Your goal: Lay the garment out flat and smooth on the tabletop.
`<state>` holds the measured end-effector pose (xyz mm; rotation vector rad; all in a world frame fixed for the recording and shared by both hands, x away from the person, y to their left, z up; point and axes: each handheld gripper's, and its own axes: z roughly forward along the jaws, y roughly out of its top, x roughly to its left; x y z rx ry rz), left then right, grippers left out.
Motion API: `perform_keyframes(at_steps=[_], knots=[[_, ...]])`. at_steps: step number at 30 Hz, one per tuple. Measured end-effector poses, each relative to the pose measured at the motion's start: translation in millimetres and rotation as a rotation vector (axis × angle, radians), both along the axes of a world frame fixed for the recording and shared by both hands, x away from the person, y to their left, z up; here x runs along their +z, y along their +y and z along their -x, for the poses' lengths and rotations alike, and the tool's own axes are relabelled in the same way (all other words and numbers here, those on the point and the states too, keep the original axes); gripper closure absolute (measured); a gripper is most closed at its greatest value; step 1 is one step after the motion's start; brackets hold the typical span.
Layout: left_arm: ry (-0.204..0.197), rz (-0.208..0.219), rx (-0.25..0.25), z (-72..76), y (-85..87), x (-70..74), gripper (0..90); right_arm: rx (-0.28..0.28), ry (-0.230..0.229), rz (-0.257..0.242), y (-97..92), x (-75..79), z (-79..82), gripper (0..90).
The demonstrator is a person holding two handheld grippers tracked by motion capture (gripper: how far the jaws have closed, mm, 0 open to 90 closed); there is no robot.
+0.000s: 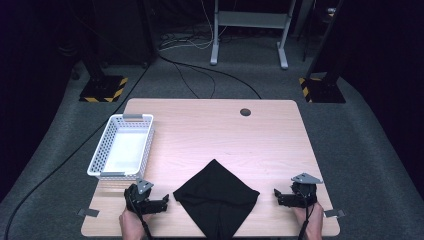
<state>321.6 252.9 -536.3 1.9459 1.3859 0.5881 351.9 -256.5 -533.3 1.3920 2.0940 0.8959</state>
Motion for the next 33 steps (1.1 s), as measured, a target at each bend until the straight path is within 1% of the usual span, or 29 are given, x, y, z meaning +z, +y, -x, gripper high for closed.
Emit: perform_keyframes(at_steps=[3, 4, 5, 6, 7, 8, 9, 10, 11, 12, 13, 14, 15, 16, 17, 18, 20, 23, 24, 25, 27, 28, 29, 30, 31, 32, 33], knots=[[0.001, 0.006, -0.016, 0.8, -4.3, 0.7, 0.0, 0.008, 0.010, -0.006, 1.8, 1.2, -0.1, 2.4], [0.001, 0.007, -0.025, 0.9, -5.8, 1.0, 0.0, 0.014, 0.015, -0.017, 3.3, 1.9, -0.3, 2.2], [-0.003, 0.017, -0.035, 1.3, -8.6, 2.5, 0.0, 0.026, 0.014, -0.023, 8.9, 4.4, 0.0, 2.2], [-0.003, 0.017, -0.035, 1.3, -8.6, 2.5, 0.0, 0.026, 0.014, -0.023, 8.9, 4.4, 0.0, 2.2], [-0.004, 0.030, -0.045, 1.5, -10.7, 4.4, 0.0, 0.044, 0.007, -0.016, 15.2, 8.5, 0.5, 2.3], [-0.004, 0.030, -0.045, 1.5, -10.7, 4.4, 0.0, 0.044, 0.007, -0.016, 15.2, 8.5, 0.5, 2.3], [-0.002, 0.028, -0.053, 1.3, -12.0, 5.2, 0.0, 0.050, -0.002, -0.031, 19.6, 14.0, 1.9, 2.4], [-0.002, 0.028, -0.059, 1.2, -13.5, 6.0, 0.0, 0.050, -0.002, -0.031, 19.6, 14.0, 1.9, 2.4], [-0.005, 0.034, -0.073, 1.1, -16.4, 8.0, 0.0, 0.060, -0.010, -0.056, 23.7, 19.7, 4.1, 2.6], [-0.005, 0.034, -0.073, 1.1, -16.4, 8.0, 0.0, 0.060, -0.010, -0.056, 23.7, 19.7, 4.1, 2.6], [-0.006, 0.037, -0.091, 0.9, -20.8, 10.0, 0.0, 0.072, -0.022, -0.065, 29.7, 24.9, 7.5, 3.0], [-0.006, 0.037, -0.091, 0.9, -20.8, 10.0, 0.0, 0.072, -0.022, -0.065, 29.7, 24.9, 7.5, 3.0], [-0.007, 0.038, -0.099, 1.0, -23.3, 10.7, 0.0, 0.090, -0.026, -0.069, 37.0, 28.5, 9.6, 3.2], [-0.006, 0.040, -0.107, 0.8, -25.8, 11.1, 0.0, 0.090, -0.026, -0.069, 37.0, 28.5, 9.6, 3.2], [-0.004, 0.040, -0.117, 0.5, -28.4, 11.3, 0.0, 0.111, -0.029, -0.067, 45.2, 31.4, 10.2, 3.3], [-0.002, 0.039, -0.126, 0.2, -31.1, 11.3, 0.0, 0.111, -0.029, -0.067, 45.2, 31.4, 10.2, 3.3], [0.007, 0.033, -0.144, -0.8, -36.2, 10.6, 0.0, 0.135, -0.029, -0.075, 54.3, 34.0, 10.7, 3.4], [0.007, 0.028, -0.163, -1.5, -43.2, 8.6, 0.0, 0.176, -0.027, -0.083, 69.1, 36.9, 11.1, 3.7], [0.009, 0.029, -0.166, -1.2, -45.3, 7.7, 0.0, 0.202, -0.024, -0.077, 80.0, 37.3, 10.2, 3.7], [0.010, 0.030, -0.167, -0.1, -46.9, 7.2, 0.0, 0.202, -0.024, -0.077, 80.0, 37.3, 10.2, 3.7], [0.010, 0.022, -0.171, 1.6, -49.0, 6.1, 0.0, 0.227, -0.012, -0.070, 91.6, 37.3, 9.5, 3.8], [0.010, 0.020, -0.174, 1.8, -49.1, 5.3, 0.0, 0.260, -0.012, -0.059, 103.0, 38.3, 8.9, 4.0], [0.010, 0.022, -0.172, 2.3, -48.8, 4.6, 0.0, 0.260, -0.012, -0.059, 103.0, 38.3, 8.9, 4.0], [0.011, 0.025, -0.170, 3.0, -48.4, 4.0, 0.0, 0.273, -0.012, -0.056, 108.5, 38.7, 8.5, 4.2], [0.009, 0.025, -0.170, 3.7, -48.3, 3.3, 0.0, 0.303, -0.006, -0.050, 119.6, 39.1, 7.3, 4.4], [0.018, 0.022, -0.179, 4.8, -49.0, 2.2, 0.0, 0.318, -0.005, -0.040, 125.3, 39.0, 7.0, 4.7], [0.018, 0.022, -0.179, 4.8, -49.0, 2.2, 0.0, 0.318, -0.005, -0.040, 125.3, 39.0, 7.0, 4.7]])
